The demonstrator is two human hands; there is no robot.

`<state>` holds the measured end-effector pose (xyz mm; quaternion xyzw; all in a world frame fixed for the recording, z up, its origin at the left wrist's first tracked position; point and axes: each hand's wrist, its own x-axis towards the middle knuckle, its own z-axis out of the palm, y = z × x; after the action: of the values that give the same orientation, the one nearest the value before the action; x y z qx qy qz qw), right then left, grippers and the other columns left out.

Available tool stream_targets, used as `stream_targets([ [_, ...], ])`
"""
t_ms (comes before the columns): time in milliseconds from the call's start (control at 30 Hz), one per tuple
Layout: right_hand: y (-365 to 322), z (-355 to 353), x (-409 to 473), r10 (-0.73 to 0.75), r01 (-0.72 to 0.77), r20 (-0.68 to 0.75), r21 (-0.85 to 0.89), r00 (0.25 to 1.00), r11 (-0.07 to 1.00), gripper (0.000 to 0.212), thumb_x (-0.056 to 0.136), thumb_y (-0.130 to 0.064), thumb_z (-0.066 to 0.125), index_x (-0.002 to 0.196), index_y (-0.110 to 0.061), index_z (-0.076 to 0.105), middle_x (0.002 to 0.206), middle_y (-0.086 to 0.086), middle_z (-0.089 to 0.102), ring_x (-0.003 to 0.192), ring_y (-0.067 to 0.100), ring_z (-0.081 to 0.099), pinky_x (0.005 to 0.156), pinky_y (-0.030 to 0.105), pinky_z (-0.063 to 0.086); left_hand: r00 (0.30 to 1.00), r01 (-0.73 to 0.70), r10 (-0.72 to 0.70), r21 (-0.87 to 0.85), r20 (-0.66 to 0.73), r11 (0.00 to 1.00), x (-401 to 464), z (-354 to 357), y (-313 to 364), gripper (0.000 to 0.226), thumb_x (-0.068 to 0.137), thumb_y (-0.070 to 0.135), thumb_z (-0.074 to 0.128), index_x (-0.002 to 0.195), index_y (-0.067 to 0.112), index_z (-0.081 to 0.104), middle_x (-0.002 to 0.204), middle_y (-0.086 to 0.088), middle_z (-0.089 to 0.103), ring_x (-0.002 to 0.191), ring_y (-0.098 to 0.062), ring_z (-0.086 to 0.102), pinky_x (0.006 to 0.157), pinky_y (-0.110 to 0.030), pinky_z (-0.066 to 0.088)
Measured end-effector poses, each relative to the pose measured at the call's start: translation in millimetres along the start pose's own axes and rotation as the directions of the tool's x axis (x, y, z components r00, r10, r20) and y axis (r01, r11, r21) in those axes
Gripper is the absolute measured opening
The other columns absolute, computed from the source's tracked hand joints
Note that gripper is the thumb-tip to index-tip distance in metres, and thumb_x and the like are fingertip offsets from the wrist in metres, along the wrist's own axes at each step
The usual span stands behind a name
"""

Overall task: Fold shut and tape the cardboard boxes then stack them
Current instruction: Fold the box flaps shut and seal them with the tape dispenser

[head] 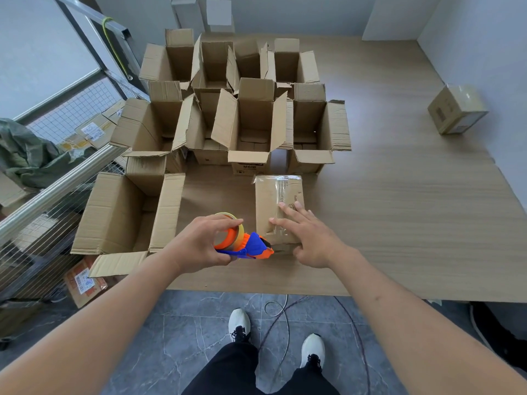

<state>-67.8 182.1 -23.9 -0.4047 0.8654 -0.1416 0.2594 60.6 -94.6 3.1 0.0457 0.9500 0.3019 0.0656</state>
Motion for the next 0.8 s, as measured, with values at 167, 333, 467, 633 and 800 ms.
stream_targets([
  [167,-18,-8,-14,-0.032,0.173,-0.292,0.47,0.956,0.865,0.054,0.086,-0.001,0.065,0.136,-0.021,0.064,0.148,-0.004,0.055,0.141,0.01,0.045,0.121,0.033,0.032,1.0,0.017,-0.017,0.003,0.026,1.0,2,0,6,0.083,0.07,0.032,0.092,0.145,0.027,0.057,0.123,0.014,0.062,0.104,-0.001,0.057,0.092,-0.01,0.039],
  [333,-34,-4,-14,0.011,0.171,-0.329,0.52,0.944,0.837,0.018,0.091,-0.008,0.075,0.109,-0.009,0.078,0.104,0.0,0.076,0.099,0.011,0.07,0.093,0.035,0.056,0.999,-0.01,0.011,-0.026,0.035,1.0,3,4,13,0.08,0.07,0.029,0.092,0.142,0.025,0.059,0.112,0.021,0.059,0.097,0.015,0.054,0.082,-0.001,0.035],
  [467,-33,2,-15,0.081,0.161,-0.369,0.579,0.926,0.799,0.013,0.088,-0.005,0.077,0.101,-0.007,0.081,0.097,0.0,0.078,0.093,0.011,0.071,0.088,0.03,0.056,0.993,-0.061,0.064,-0.031,0.096,0.998,-1,5,21,0.082,0.082,0.032,0.082,0.151,0.046,0.041,0.106,0.019,0.059,0.095,-0.001,0.057,0.082,-0.016,0.042],
  [633,-28,9,-25,0.23,0.082,-0.374,0.656,0.898,0.75,0.008,0.089,-0.007,0.076,0.096,-0.008,0.081,0.093,0.001,0.078,0.085,0.011,0.072,0.083,0.032,0.058,0.965,-0.215,0.185,0.157,0.184,0.964,-7,8,31,0.075,0.103,0.036,0.055,0.157,0.058,0.009,0.121,0.006,0.053,0.093,-0.014,0.051,0.084,-0.031,0.045],
  [800,-30,18,-33,0.314,-0.017,-0.346,0.649,0.884,0.761,0.008,0.088,-0.006,0.075,0.085,-0.013,0.08,0.072,-0.006,0.073,0.066,0.009,0.067,0.073,0.031,0.055,0.957,-0.185,0.157,0.096,0.242,0.978,-8,3,26,0.068,0.107,0.032,0.046,0.154,0.064,0.008,0.123,0.009,0.048,0.098,-0.016,0.05,0.093,-0.034,0.043],
])
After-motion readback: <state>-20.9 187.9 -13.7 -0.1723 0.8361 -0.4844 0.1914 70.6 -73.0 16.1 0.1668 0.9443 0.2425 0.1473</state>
